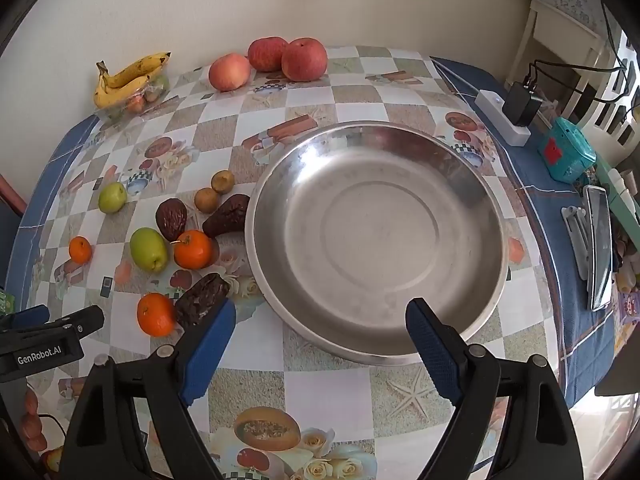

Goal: Organize fruits
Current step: 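Move both tools toward the fruit cluster beside the steel bowl, then grasp a dark dried date with the right tool while the left tool grasps a tangerine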

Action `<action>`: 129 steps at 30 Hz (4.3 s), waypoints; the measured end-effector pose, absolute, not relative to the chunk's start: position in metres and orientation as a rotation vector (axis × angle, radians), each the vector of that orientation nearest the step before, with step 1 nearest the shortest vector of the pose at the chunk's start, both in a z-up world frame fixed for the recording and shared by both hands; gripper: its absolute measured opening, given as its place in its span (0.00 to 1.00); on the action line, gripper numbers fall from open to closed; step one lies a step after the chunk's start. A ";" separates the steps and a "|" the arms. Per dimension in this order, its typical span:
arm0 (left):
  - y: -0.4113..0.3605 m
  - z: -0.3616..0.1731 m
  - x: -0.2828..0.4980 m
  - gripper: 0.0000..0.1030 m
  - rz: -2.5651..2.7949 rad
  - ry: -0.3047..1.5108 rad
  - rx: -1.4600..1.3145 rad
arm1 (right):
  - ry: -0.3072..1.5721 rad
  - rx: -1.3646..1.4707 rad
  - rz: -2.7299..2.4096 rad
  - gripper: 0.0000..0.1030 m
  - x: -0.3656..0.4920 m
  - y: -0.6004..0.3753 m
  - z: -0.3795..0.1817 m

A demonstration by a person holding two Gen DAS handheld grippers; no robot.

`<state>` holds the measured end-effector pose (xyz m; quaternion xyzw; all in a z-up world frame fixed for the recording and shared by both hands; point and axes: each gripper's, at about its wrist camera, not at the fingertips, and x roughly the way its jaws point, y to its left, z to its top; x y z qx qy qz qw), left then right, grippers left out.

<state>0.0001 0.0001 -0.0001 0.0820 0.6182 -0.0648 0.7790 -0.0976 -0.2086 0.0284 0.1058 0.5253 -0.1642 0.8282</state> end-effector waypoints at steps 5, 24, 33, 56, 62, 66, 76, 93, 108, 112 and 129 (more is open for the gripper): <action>0.001 -0.001 0.000 1.00 -0.140 1.334 0.177 | 1.119 0.224 -0.348 0.85 -0.097 -0.209 0.028; 0.000 -0.001 -0.001 1.00 -0.141 1.334 0.181 | 1.129 0.223 -0.347 0.85 -0.096 -0.209 0.025; 0.003 0.001 -0.008 1.00 -0.141 1.336 0.178 | 1.130 0.224 -0.347 0.85 -0.096 -0.209 0.025; 0.011 0.019 0.003 1.00 -0.182 1.134 0.045 | 1.141 0.185 -0.269 0.85 -0.086 -0.192 0.023; 0.011 0.017 0.005 1.00 -0.180 1.152 0.034 | 1.137 0.194 -0.265 0.85 -0.086 -0.191 0.023; 0.006 0.013 0.006 1.00 -0.199 1.195 0.043 | 1.130 0.196 -0.246 0.85 -0.084 -0.189 0.024; 0.006 -0.002 0.012 0.93 -0.245 1.307 -0.121 | 1.132 0.253 -0.111 0.69 -0.064 -0.165 0.018; -0.030 -0.044 0.016 0.49 -0.381 1.538 -0.225 | 1.283 0.214 -0.060 0.41 -0.042 -0.143 -0.023; -0.002 -0.040 0.018 0.39 -0.250 1.500 -0.275 | 1.289 0.208 -0.084 0.37 -0.045 -0.150 -0.023; 0.016 -0.035 0.019 0.39 -0.228 1.475 -0.325 | 1.289 0.204 -0.094 0.36 -0.047 -0.152 -0.021; 0.029 -0.016 0.015 0.39 -0.237 1.394 -0.371 | 1.165 0.253 -0.026 0.35 -0.059 -0.151 0.014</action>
